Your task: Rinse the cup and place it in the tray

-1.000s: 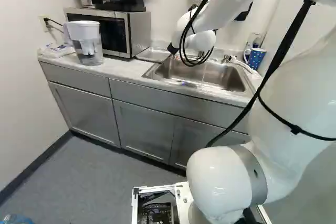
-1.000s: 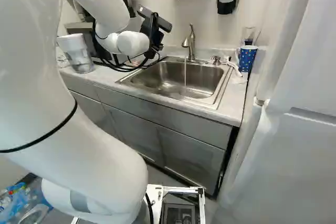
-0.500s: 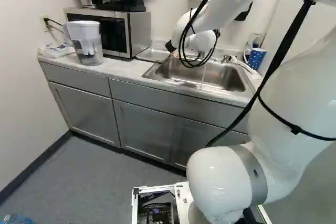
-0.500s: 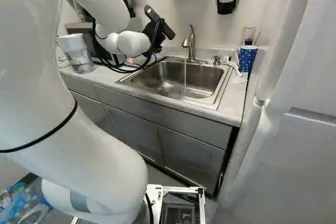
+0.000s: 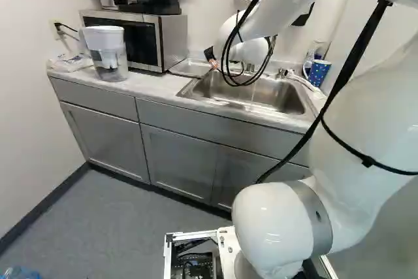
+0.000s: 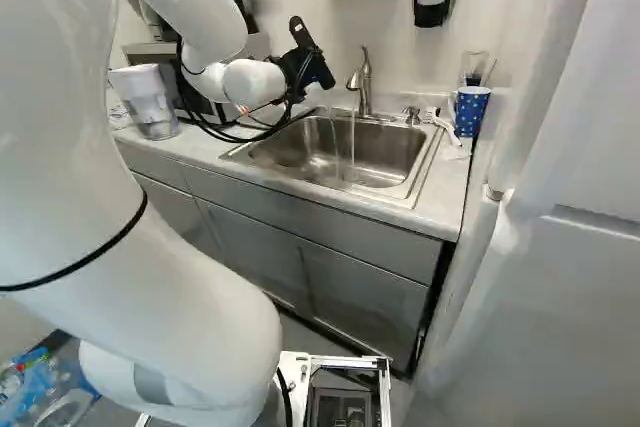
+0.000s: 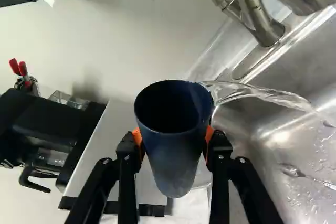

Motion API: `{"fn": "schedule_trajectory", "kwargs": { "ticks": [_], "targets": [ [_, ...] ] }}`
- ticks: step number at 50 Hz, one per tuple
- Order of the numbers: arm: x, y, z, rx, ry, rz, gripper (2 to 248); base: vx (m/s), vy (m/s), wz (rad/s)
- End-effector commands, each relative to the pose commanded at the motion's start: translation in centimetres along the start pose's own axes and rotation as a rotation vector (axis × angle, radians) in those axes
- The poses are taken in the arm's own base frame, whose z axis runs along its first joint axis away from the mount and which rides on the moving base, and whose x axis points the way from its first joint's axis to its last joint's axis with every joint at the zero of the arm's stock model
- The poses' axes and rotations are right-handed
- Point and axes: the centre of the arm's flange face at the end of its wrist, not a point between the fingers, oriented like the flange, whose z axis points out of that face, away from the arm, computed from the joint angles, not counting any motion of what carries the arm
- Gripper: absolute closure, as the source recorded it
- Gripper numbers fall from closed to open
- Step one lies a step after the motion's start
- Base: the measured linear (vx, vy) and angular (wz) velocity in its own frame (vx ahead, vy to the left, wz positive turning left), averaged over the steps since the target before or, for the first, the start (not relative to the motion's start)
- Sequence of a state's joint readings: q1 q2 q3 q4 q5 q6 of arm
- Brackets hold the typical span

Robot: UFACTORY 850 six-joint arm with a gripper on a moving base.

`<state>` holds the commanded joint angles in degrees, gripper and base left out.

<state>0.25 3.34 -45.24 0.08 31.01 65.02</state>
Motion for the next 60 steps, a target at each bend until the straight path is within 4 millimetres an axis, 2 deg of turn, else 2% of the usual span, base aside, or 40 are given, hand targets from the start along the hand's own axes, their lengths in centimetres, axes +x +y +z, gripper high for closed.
{"fn": "schedule_trajectory", "kwargs": {
  "ticks": [60],
  "targets": [
    [0.00, 0.00, 0.00, 0.000, 0.000, 0.631, 125, 0.000, 0.000, 0.000]
  ]
}}
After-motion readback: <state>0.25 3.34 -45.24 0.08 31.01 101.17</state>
